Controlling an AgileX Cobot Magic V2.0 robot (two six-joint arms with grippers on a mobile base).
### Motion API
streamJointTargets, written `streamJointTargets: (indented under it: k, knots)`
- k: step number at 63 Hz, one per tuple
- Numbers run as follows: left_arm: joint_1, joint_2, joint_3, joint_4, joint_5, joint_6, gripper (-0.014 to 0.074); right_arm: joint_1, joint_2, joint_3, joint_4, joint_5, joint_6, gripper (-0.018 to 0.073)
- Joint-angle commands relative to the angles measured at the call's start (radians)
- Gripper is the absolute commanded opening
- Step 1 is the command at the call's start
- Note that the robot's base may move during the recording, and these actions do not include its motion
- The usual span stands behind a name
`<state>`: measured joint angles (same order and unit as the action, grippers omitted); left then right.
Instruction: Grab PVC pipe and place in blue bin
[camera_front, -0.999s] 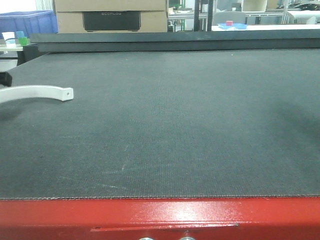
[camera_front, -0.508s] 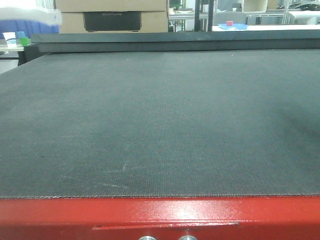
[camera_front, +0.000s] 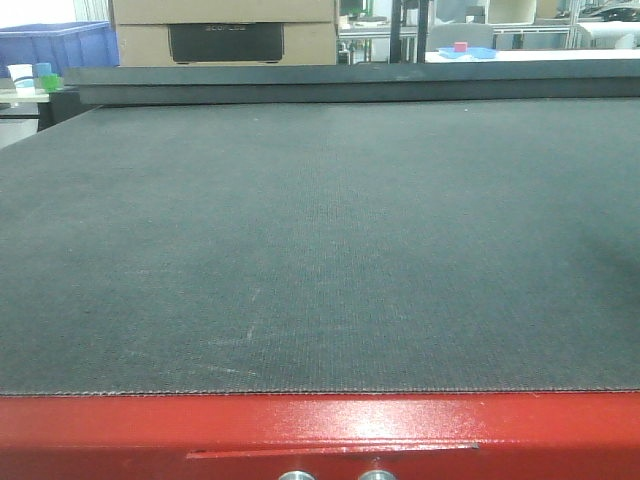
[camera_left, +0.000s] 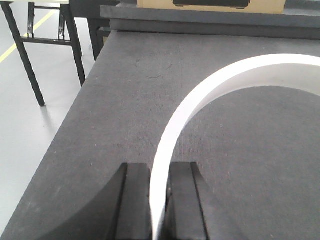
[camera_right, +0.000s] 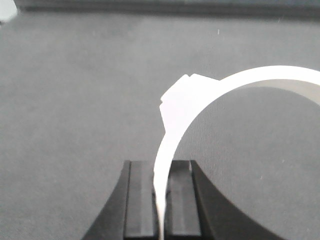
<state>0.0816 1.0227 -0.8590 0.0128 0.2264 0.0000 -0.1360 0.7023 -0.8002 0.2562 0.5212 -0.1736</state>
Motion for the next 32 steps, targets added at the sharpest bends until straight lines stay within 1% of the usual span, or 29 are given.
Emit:
streamJointTargets:
  k: [1,6,16,32]
  knots:
    - [-0.006,-0.089,0.048,-0.013,-0.027,0.0,-0.0111,-0.001,-0.056,0.002,0.002,-0.033,-0.009,-0.0168]
    - [-0.006,-0.154,0.09,-0.013,-0.04,0.0,-0.0111,-0.001,-0.079,0.002,0.002,-0.032,-0.009,-0.0168]
    - [-0.006,-0.24,0.117,-0.007,-0.026,0.0,-0.0111,-0.001,-0.084,0.002,0.002,-0.006,-0.009,-0.0168]
    - [-0.006,-0.277,0.117,-0.003,-0.012,0.0,-0.0111,-0.001,-0.084,0.002,0.002,-0.016,-0.009,-0.0168]
